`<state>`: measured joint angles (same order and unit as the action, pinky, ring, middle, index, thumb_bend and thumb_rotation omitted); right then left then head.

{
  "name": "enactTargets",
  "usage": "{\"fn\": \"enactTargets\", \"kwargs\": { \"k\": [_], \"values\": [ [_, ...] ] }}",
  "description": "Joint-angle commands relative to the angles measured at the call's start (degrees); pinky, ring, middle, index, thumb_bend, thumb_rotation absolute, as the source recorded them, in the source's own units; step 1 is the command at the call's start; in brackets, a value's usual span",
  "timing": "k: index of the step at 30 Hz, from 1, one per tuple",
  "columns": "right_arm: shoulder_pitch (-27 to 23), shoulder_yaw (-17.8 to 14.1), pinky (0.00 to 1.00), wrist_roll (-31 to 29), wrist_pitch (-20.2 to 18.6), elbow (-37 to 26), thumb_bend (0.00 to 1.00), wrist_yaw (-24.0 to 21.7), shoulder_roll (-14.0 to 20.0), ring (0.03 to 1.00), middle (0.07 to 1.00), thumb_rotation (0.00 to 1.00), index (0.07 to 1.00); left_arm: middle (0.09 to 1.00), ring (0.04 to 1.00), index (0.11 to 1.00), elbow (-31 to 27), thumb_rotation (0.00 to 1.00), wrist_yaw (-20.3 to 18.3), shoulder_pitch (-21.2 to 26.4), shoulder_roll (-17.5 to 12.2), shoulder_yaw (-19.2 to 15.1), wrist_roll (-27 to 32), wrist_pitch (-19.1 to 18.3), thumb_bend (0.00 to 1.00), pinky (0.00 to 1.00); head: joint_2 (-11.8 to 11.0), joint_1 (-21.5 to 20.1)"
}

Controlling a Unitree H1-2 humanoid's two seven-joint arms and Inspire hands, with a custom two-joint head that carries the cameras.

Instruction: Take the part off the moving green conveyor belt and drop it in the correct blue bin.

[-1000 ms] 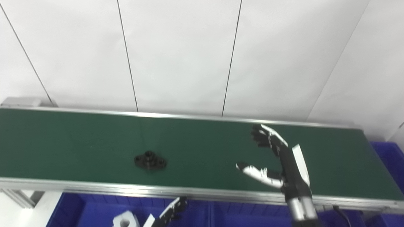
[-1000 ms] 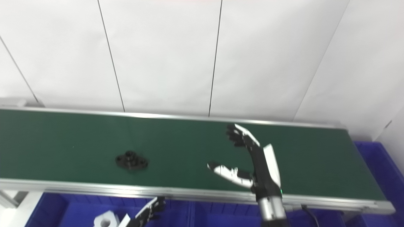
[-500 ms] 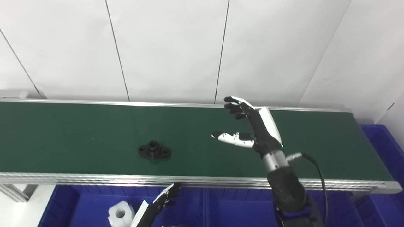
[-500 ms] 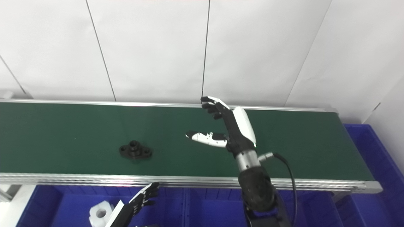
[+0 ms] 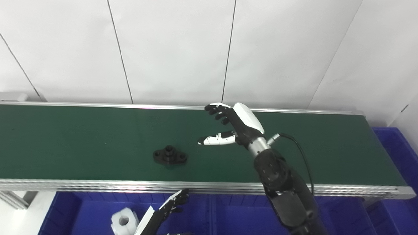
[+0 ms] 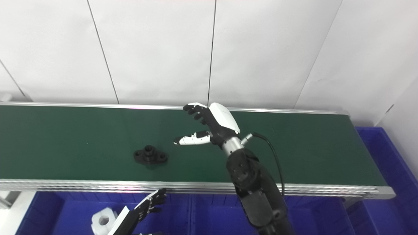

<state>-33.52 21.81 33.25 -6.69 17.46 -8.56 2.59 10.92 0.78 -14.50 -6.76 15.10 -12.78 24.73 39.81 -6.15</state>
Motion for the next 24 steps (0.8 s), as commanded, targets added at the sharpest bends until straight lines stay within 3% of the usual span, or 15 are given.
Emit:
{"fn": "enactTargets", "kwargs": {
  "k": [1, 12, 18, 24],
  "values": [
    [-3.7, 1.1, 0.69, 0.9, -0.8, 0.3, 0.85, -0.3, -1.5, 0.764, 0.801, 0.34, 0.801, 0.866, 0.84, 0.883, -0.9, 0.67, -0.9, 0.7, -0.6, 0.4, 0.7, 2.1, 0.78, 0.78, 0.0, 0.1],
    [-6.8, 6.1, 0.7, 4.1, 0.5, 6.7, 0.83, -0.6, -2.4, 0.75, 0.786, 0.32, 0.798, 0.871, 0.85, 0.878, -0.9, 0.64, -1.8, 1.0, -0.7, 1.2, 1.2, 2.2, 0.75, 0.8, -0.1, 0.6],
    [-7.1, 8.0, 0.67, 5.9, -1.0, 8.1, 0.83, -1.5, -2.5, 0.757, 0.802, 0.3, 0.802, 0.872, 0.849, 0.885, -1.0, 0.66, -1.7, 1.0, -0.7, 1.4, 0.3, 2.2, 0.75, 0.79, 0.0, 0.9],
    [-7.0, 10.1, 0.67, 7.7, 2.0, 12.2, 0.8, -0.3, -1.2, 0.732, 0.773, 0.3, 0.79, 0.872, 0.848, 0.887, -1.0, 0.66, -1.5, 1.0, -0.4, 1.8, 0.7, 2.2, 0.76, 0.8, 0.3, 1.1]
  ]
}}
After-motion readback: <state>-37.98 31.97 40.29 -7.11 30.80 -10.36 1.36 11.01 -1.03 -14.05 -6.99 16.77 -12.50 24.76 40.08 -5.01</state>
